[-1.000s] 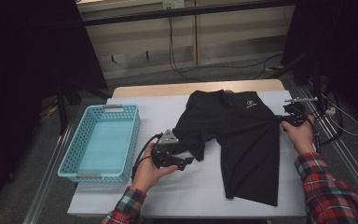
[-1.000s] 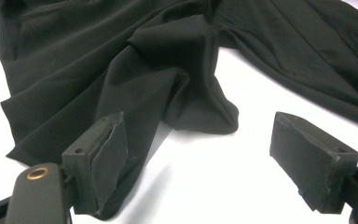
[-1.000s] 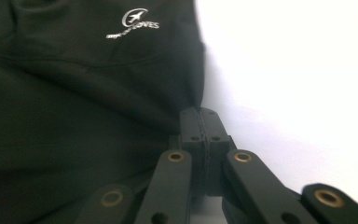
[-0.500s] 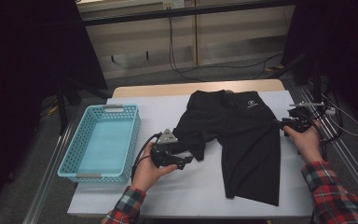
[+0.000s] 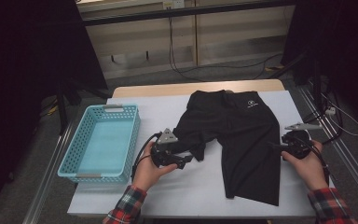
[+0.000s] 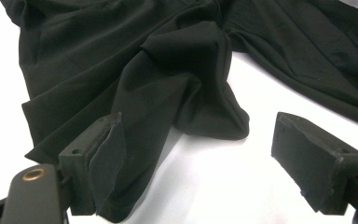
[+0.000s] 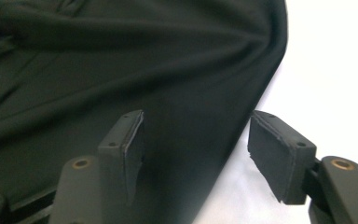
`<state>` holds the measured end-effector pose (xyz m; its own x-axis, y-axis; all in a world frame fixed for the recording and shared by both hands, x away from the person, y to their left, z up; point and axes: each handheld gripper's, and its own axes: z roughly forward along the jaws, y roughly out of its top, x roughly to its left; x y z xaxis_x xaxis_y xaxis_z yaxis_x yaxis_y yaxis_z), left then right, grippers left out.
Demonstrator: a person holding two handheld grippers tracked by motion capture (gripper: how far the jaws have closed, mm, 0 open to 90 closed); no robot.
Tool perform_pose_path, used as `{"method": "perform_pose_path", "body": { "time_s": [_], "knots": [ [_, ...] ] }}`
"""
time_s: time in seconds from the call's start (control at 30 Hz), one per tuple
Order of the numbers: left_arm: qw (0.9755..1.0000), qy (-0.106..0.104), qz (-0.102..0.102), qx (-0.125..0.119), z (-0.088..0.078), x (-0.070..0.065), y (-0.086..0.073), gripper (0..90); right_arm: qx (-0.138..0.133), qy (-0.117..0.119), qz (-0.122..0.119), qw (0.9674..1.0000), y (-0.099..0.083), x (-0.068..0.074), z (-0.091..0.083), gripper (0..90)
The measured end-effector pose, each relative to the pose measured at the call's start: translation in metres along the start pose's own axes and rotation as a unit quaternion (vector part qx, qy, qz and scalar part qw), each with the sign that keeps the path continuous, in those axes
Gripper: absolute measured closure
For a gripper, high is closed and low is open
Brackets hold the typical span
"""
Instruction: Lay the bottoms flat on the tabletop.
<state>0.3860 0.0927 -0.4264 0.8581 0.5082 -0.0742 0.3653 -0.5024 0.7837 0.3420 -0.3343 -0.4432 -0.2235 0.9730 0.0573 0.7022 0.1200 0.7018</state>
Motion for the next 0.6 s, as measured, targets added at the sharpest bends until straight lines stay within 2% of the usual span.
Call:
{"method": "perform_pose_path", "body": {
  "time_s": [0.1,0.23,0.37,0.5,0.6],
  "knots": [
    [1.0,0.003,0.003,0.003,-0.001,0.0,-0.002,17.3,-0.004,0.008,0.005,0.9999,-0.009,0.004,-0.011,36.4],
    [1.0,0.001,-0.004,0.001,-0.001,0.001,-0.004,16.2,-0.001,0.012,0.006,0.9999,-0.021,0.012,-0.025,37.9],
    [1.0,0.002,-0.005,-0.002,-0.003,0.0,-0.004,16.1,0.008,0.003,-0.004,0.9999,-0.028,0.015,-0.033,43.3],
    [1.0,0.003,-0.007,-0.006,-0.005,0.0,-0.004,16.1,0.032,0.01,-0.01,0.9994,-0.037,0.02,-0.034,52.7],
    [1.0,0.002,-0.006,-0.005,-0.005,0.0,-0.004,16.1,0.031,0.006,-0.018,0.9993,-0.04,0.022,-0.035,57.8]
  ]
}}
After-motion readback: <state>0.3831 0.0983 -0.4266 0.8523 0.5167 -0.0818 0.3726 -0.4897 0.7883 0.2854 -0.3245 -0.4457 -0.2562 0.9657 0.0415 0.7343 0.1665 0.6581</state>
